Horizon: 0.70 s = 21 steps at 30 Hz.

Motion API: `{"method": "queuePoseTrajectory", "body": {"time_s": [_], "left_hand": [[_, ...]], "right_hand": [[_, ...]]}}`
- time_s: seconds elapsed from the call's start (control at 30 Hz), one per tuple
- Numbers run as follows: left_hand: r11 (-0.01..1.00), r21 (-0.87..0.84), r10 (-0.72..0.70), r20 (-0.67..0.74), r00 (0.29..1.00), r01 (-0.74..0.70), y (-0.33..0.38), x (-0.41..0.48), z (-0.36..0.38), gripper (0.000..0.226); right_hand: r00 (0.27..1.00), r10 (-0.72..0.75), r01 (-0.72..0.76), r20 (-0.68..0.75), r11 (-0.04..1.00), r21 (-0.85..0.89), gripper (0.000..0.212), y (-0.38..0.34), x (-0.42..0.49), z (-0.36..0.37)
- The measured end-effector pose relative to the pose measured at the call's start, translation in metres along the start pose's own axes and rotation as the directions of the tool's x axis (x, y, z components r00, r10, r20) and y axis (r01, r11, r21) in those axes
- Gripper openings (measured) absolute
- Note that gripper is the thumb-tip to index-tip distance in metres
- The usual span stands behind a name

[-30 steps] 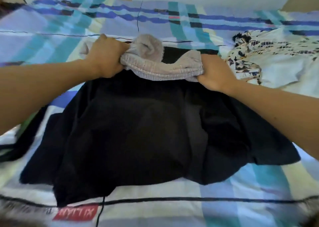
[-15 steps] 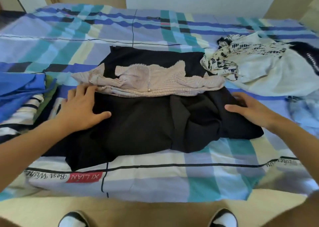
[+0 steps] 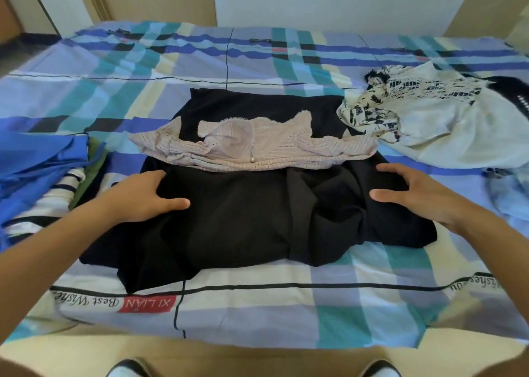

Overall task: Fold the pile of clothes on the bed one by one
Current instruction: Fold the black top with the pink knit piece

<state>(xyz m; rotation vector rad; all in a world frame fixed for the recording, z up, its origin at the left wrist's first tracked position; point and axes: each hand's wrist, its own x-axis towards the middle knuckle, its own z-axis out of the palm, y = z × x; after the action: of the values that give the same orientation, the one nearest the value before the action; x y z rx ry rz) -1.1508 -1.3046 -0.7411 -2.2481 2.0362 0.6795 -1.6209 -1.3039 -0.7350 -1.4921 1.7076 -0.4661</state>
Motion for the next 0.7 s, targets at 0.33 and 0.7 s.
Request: {"method": "queuePoseTrajectory", "body": {"time_s": [0.33, 0.7], "left_hand": [[0.979, 0.185, 0.049, 0.214, 0.976, -0.090, 0.016, -0.013, -0.003, 0.055], [0.805, 0.128, 0.579, -0.383, 0.720, -0.579, 0.045, -0.035, 0.007, 0.056]], "right_hand": [[0.956, -0.170, 0.190, 0.238, 0.980, -0.064, 0.100, 0.001, -0.006, -0.007], [0.945, -0.244, 0.217, 0.217, 0.966, 0.140, 0.120, 0.022, -0.043, -0.045]]}}
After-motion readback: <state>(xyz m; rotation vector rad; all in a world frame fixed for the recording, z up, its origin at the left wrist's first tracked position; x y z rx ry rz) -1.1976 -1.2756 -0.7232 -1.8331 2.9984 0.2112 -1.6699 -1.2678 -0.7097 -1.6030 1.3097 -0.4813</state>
